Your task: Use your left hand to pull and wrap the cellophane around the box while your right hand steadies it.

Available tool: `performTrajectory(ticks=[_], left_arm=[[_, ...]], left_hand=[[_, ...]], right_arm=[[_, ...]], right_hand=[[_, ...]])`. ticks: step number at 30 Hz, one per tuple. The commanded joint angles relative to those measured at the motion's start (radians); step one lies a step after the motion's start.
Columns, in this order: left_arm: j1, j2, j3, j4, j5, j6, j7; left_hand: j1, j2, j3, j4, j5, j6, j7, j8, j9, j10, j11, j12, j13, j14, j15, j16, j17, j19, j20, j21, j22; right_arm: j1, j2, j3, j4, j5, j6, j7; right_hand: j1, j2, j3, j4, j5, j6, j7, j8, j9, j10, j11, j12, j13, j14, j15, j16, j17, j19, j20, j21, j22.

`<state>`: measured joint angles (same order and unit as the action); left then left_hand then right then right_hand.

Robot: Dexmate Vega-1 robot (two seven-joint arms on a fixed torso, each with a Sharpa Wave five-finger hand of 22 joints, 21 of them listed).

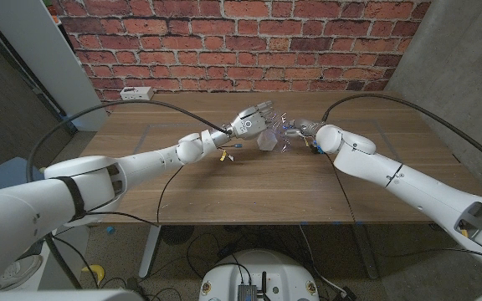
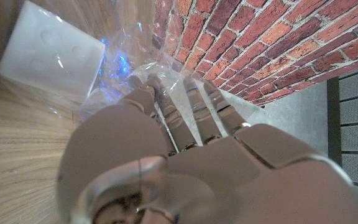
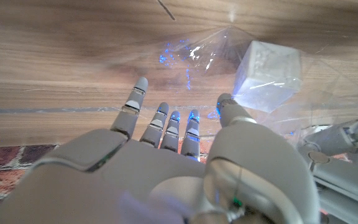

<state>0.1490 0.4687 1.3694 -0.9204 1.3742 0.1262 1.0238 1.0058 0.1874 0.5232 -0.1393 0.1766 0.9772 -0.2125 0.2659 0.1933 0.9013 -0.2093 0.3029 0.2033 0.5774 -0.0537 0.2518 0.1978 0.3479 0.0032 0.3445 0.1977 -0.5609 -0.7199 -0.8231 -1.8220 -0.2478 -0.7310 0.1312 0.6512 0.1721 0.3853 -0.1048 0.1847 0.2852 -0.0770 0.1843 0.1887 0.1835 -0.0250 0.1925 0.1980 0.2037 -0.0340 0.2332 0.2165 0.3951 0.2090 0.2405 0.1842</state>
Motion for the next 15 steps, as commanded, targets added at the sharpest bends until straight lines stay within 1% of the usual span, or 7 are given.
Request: performTrajectory(ticks=[1, 5, 7, 9, 10, 12, 15], left_arm=[[-0.064, -0.101, 0.074, 0.164, -0.042, -0.045, 0.076], [-0.082, -0.140, 0.089, 0.227, -0.053, -0.050, 0.093], [-0.085, -0.157, 0.082, 0.252, -0.048, -0.063, 0.093], [-0.088, -0.181, 0.069, 0.289, -0.039, -0.080, 0.093], [-0.089, -0.197, 0.061, 0.313, -0.034, -0.088, 0.093], [-0.092, -0.230, 0.043, 0.367, -0.030, -0.112, 0.093], [-0.098, -0.280, 0.024, 0.444, -0.028, -0.140, 0.093]], left_hand=[[0.012, -0.001, -0.002, 0.001, -0.004, 0.007, 0.002, -0.003, 0.003, 0.007, 0.000, -0.002, 0.004, 0.006, -0.181, 0.002, 0.004, 0.005, -0.001, 0.004, 0.004], [0.013, 0.000, -0.003, 0.001, -0.004, 0.010, 0.002, -0.003, 0.004, 0.008, 0.000, -0.004, 0.004, 0.010, -0.183, 0.002, 0.004, 0.007, -0.002, 0.005, 0.005], [0.014, 0.001, -0.003, 0.002, -0.003, 0.010, 0.003, -0.004, 0.004, 0.007, 0.000, -0.005, 0.004, 0.011, -0.183, 0.002, 0.004, 0.008, -0.002, 0.006, 0.005], [0.015, 0.001, -0.004, 0.001, -0.003, 0.011, 0.003, -0.004, 0.004, 0.007, 0.000, -0.006, 0.004, 0.013, -0.183, 0.001, 0.004, 0.008, -0.003, 0.006, 0.005], [0.016, 0.001, -0.004, 0.001, -0.003, 0.011, 0.003, -0.004, 0.004, 0.007, 0.000, -0.007, 0.004, 0.014, -0.184, 0.001, 0.004, 0.009, -0.004, 0.007, 0.005], [0.017, 0.003, -0.004, 0.002, -0.002, 0.012, 0.003, -0.006, 0.004, 0.008, 0.000, -0.008, 0.004, 0.019, -0.183, 0.002, 0.004, 0.014, -0.008, 0.010, 0.005], [0.021, 0.003, -0.004, 0.001, -0.002, 0.012, 0.003, -0.008, 0.004, 0.009, 0.000, -0.011, 0.004, 0.027, -0.184, 0.001, 0.004, 0.026, -0.017, 0.015, 0.005]], right_arm=[[-0.062, -0.032, 0.043, -0.082, 0.003, -0.131, -0.136], [-0.109, -0.040, 0.076, -0.118, -0.003, -0.163, -0.228], [-0.131, -0.037, 0.089, -0.130, -0.010, -0.182, -0.278], [-0.152, -0.027, 0.097, -0.136, -0.026, -0.200, -0.338], [-0.160, -0.024, 0.099, -0.137, -0.034, -0.204, -0.364], [-0.174, -0.014, 0.102, -0.137, -0.049, -0.217, -0.412], [-0.191, -0.009, 0.108, -0.138, -0.058, -0.216, -0.460]], right_hand=[[-0.004, -0.012, -0.006, 0.002, -0.004, 0.005, 0.002, 0.004, 0.002, -0.002, -0.003, 0.002, 0.002, 0.011, -0.004, 0.007, 0.002, -0.003, 0.001, -0.001, 0.003], [0.003, -0.003, -0.002, -0.002, -0.003, 0.019, -0.003, 0.011, 0.002, -0.001, -0.006, 0.003, 0.002, 0.002, -0.009, 0.004, 0.002, -0.031, -0.013, -0.014, 0.003], [0.005, -0.002, -0.001, -0.004, -0.004, 0.021, -0.002, 0.011, 0.002, -0.004, -0.009, 0.002, 0.002, -0.009, -0.010, 0.000, 0.002, -0.049, -0.013, -0.022, 0.003], [0.005, -0.001, -0.001, -0.005, -0.004, 0.021, -0.005, 0.011, 0.002, -0.017, -0.009, -0.001, 0.002, -0.037, -0.002, -0.010, 0.002, -0.089, -0.010, -0.038, 0.002], [0.005, 0.000, -0.001, -0.006, -0.005, 0.016, -0.008, 0.009, 0.002, -0.030, -0.007, -0.004, 0.002, -0.055, 0.001, -0.015, 0.002, -0.120, -0.004, -0.048, 0.002], [0.004, -0.002, -0.002, -0.007, -0.006, 0.006, -0.015, 0.005, 0.002, -0.060, -0.001, -0.009, 0.002, -0.100, 0.013, -0.029, 0.000, -0.171, -0.009, -0.059, 0.001], [0.002, -0.003, -0.003, -0.008, -0.007, -0.005, -0.021, 0.003, 0.002, -0.084, -0.002, -0.010, 0.002, -0.140, 0.026, -0.039, -0.001, -0.208, -0.016, -0.063, 0.000]])
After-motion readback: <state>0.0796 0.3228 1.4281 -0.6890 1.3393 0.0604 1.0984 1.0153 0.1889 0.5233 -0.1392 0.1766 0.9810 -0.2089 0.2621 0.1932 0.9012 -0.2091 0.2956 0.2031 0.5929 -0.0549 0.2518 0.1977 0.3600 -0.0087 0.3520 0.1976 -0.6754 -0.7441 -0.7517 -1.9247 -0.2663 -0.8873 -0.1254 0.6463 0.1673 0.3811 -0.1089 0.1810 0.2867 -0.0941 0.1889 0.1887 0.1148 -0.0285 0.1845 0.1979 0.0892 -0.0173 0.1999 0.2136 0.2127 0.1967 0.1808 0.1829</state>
